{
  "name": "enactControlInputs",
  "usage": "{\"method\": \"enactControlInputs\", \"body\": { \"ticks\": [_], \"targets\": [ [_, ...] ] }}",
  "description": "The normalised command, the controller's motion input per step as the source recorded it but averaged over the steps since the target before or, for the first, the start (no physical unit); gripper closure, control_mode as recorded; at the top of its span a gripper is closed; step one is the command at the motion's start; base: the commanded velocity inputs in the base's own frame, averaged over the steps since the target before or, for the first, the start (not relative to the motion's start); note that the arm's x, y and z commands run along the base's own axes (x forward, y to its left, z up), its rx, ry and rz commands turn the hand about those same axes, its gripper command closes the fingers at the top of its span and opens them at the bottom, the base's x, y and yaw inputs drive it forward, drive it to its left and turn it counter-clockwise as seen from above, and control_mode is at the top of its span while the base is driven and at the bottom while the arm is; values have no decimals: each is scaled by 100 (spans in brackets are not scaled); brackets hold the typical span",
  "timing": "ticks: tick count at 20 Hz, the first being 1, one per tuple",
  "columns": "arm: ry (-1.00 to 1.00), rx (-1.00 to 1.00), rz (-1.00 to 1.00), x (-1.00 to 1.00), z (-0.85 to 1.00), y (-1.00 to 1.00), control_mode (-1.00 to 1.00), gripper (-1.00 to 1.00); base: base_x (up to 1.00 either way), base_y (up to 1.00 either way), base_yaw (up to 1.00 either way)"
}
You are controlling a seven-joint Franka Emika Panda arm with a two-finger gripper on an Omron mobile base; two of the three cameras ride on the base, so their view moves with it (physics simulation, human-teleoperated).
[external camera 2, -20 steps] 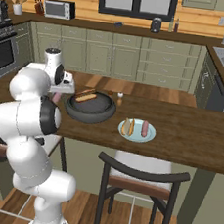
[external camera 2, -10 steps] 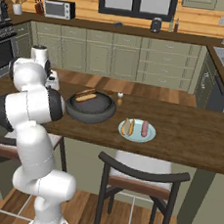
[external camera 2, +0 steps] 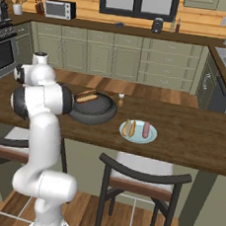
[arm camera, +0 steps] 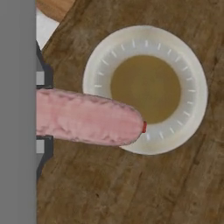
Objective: Place one bun and one sausage from the bowl on each plate.
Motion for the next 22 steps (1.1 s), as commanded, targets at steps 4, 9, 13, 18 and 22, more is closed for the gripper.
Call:
{"method": "enactControlInputs", "body": {
  "ticks": [4,9,13,18,22],
  "targets": [
    [0,0,0,32,-48,31,-100,100,0,0,0],
    [0,0,0,8,-48,22,-100,100,0,0,0],
    [0,0,0,31,-21,9,-100,100,0,0,0],
    [0,0,0,37,-20,1,-100,100,0,0,0],
    [0,0,0,36,-25,11,-100,100,0,0,0]
  ]
}}
